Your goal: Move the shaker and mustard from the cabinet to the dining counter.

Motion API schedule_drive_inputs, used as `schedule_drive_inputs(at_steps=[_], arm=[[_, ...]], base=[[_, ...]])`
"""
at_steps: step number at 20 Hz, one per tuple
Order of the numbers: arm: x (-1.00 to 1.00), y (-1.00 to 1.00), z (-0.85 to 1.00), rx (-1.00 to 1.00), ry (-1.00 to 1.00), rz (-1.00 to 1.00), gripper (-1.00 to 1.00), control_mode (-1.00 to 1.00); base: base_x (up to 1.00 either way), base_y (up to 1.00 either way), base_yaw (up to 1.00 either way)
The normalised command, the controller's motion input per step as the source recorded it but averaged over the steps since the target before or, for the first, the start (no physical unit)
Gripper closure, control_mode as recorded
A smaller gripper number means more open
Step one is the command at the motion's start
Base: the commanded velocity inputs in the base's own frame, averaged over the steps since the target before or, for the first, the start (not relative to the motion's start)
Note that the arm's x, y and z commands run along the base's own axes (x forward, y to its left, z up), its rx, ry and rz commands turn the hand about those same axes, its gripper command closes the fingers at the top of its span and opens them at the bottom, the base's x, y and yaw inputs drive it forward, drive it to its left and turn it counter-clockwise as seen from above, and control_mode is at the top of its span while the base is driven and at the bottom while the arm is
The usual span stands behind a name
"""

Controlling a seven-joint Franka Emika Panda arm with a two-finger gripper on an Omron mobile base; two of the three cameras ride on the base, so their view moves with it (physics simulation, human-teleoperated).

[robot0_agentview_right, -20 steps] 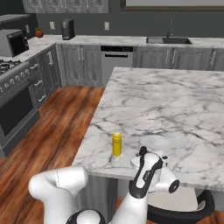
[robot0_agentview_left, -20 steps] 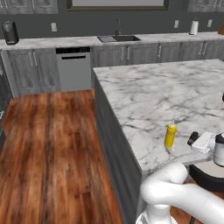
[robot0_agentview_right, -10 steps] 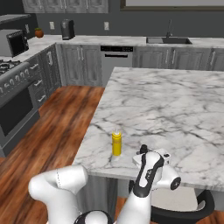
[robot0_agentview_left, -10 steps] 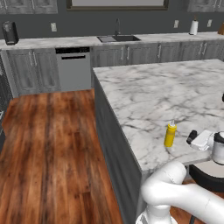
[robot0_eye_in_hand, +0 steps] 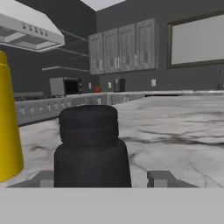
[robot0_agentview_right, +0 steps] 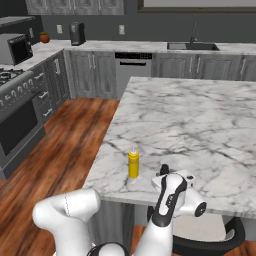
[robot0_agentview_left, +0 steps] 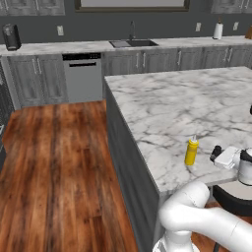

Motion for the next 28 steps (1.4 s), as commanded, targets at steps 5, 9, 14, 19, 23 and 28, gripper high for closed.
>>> schedule_drive_inputs(at_steps=[5, 9, 14, 19, 23, 28], arm=[[0.0, -0.1, -0.01, 0.0, -0.02, 0.0, -1.0, -1.0], [-0.06, -0.23, 0.09, 0.0, 0.0, 0.0, -1.0, -1.0], [-0.2, -0.1, 0.49, 0.0, 0.0, 0.0, -1.0, -1.0], [-0.17, 0.0, 0.76, 0.0, 0.0, 0.0, -1.0, -1.0], [-0.34, 0.0, 0.85, 0.0, 0.0, 0.0, -1.0, -1.0], [-0.59, 0.0, 0.78, 0.0, 0.14, -0.02, -1.0, -1.0]], base=[[0.0, 0.0, 0.0], [0.0, 0.0, 0.0], [0.0, 0.0, 0.0], [0.0, 0.0, 0.0], [0.0, 0.0, 0.0], [0.0, 0.0, 0.0]])
